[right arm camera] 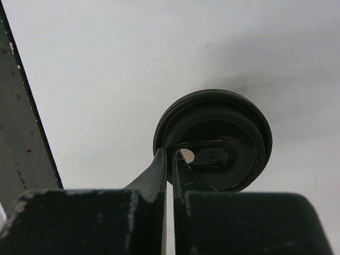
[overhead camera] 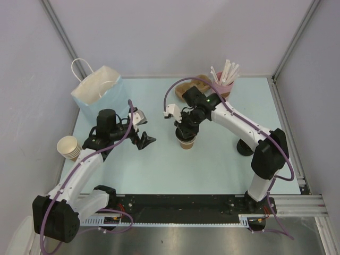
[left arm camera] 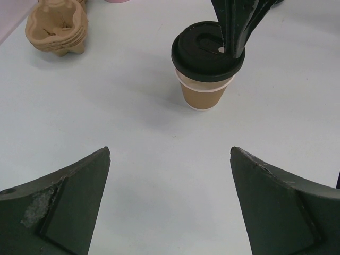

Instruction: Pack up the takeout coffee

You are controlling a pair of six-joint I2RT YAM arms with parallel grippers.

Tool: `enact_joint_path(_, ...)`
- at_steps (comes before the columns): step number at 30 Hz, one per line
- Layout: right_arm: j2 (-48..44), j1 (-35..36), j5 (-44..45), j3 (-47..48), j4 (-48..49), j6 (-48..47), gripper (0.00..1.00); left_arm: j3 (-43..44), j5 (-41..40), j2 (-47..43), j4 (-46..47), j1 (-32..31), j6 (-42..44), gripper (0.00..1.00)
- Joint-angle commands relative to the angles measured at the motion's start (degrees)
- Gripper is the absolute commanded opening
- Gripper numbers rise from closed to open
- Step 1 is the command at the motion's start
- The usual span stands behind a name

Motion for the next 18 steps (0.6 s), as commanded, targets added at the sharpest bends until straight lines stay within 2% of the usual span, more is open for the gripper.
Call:
enact_joint_path(1,-0.05,0.24,2.05,-0.41,-0.69,1.10,0.00,-0.29,2.86,-0.96,1.40,0.05,2.18,0.99)
enact_joint_path(18,0.13,2.61,6.44,-3.41,1.86,1.19,0.00,-0.29,2.60,-0.96,1.31,0.05,2.53,1.00)
